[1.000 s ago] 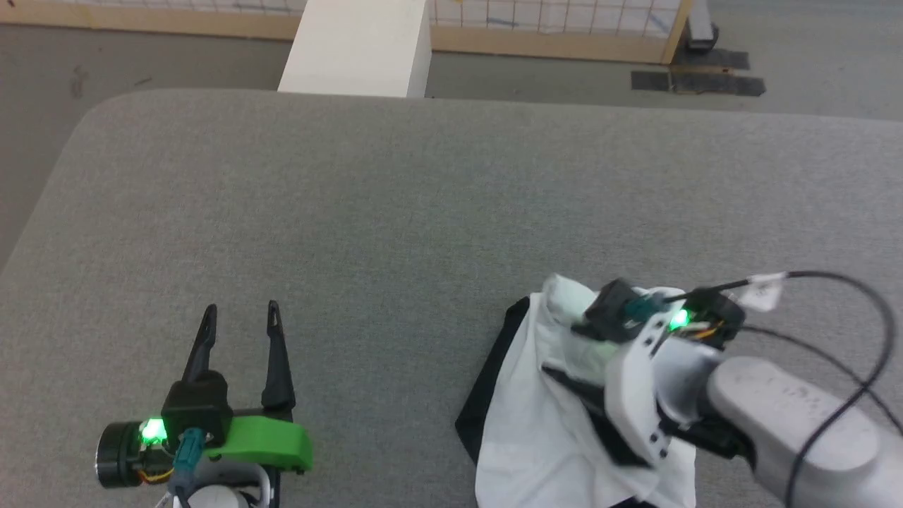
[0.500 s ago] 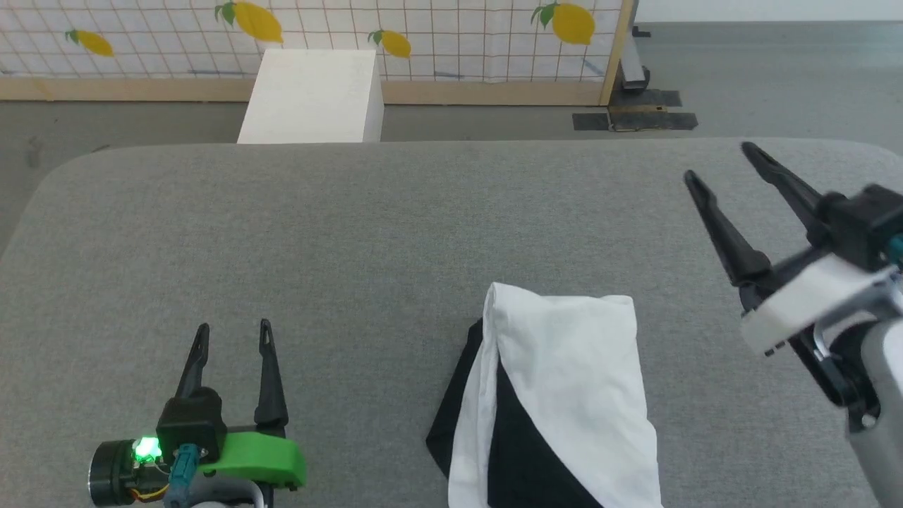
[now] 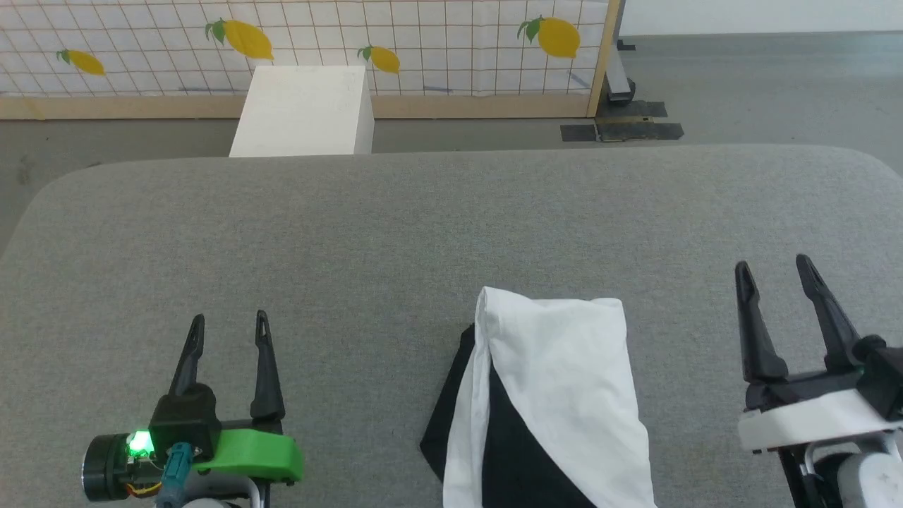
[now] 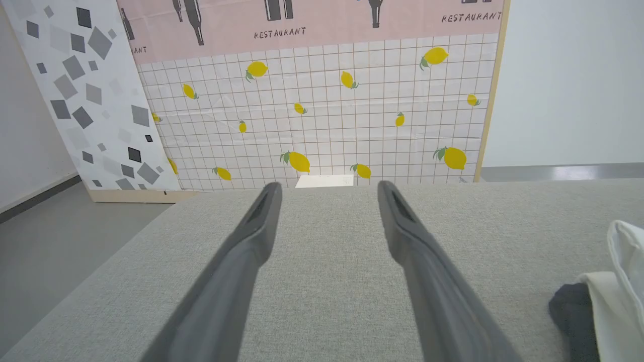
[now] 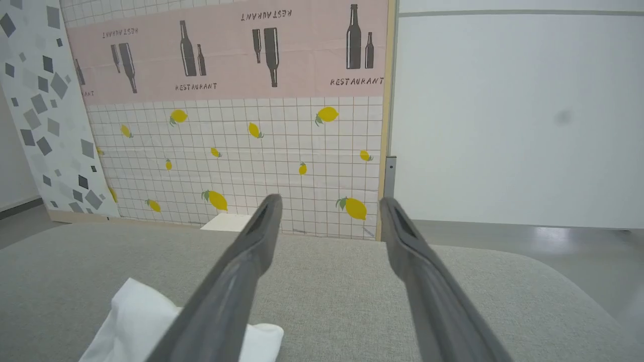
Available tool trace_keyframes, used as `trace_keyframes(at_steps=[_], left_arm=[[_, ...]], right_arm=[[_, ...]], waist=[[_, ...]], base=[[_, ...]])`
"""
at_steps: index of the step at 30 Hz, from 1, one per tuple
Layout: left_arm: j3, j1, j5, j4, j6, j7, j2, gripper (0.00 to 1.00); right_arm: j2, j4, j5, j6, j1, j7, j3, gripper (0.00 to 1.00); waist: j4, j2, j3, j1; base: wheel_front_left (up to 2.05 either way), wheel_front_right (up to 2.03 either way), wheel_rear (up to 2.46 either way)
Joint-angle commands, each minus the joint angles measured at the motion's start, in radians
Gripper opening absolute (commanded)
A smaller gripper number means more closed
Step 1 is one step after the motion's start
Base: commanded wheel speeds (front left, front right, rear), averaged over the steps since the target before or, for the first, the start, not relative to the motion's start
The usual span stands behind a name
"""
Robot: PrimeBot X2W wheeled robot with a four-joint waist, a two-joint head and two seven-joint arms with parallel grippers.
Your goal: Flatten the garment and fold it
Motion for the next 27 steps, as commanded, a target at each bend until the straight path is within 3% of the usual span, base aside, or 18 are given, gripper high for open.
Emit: trace_keyframes(at_steps=[1, 3, 7, 12, 16, 22, 27], left_arm=[[0.001, 0.006, 0.004, -0.003, -0.006, -0.005, 0.008, 1.00], [0.001, 0.003, 0.005, -0.002, -0.008, -0.005, 0.008, 1.00], [-0.006, 0.000, 0.005, 0.001, -0.011, -0.005, 0.006, 1.00], [-0.013, -0.006, 0.001, -0.001, -0.012, -0.005, 0.001, 1.00], [-0.019, -0.019, -0.003, -0.003, -0.009, -0.005, -0.005, 1.00], [-0.028, -0.045, -0.009, -0.008, -0.005, -0.005, -0.012, 1.00], [-0.029, -0.068, -0.010, -0.006, -0.004, -0.005, -0.016, 1.00]], right_arm=[[-0.011, -0.009, -0.006, -0.002, -0.031, 0.007, 0.014, 1.00], [-0.039, -0.005, 0.004, -0.002, -0.076, 0.065, 0.052, 1.00], [-0.128, 0.042, 0.065, -0.002, -0.188, 0.321, 0.180, 1.00], [-0.268, 0.117, 0.236, -0.002, -0.317, 0.703, 0.397, 1.00], [-0.345, 0.179, 0.360, -0.002, -0.383, 0.894, 0.532, 1.00], [-0.329, 0.327, 0.469, -0.002, -0.422, 0.971, 0.632, 1.00], [-0.277, 0.435, 0.500, -0.002, -0.415, 0.943, 0.718, 1.00]], waist=[[-0.003, 0.0000, 0.002, 0.0000], [-0.004, 0.0000, 0.003, 0.0000], [0.001, 0.0000, 0.004, 0.0000], [0.022, 0.0000, 0.021, 0.0000], [0.043, 0.0000, 0.049, 0.0000], [0.071, 0.0000, 0.107, 0.0000], [0.083, 0.0000, 0.135, 0.0000]], base=[[0.00, 0.00, 0.00], [0.00, 0.00, 0.00], [0.00, 0.00, 0.00], [0.00, 0.00, 0.00], [0.00, 0.00, 0.00], [0.00, 0.00, 0.00], [0.00, 0.00, 0.00]])
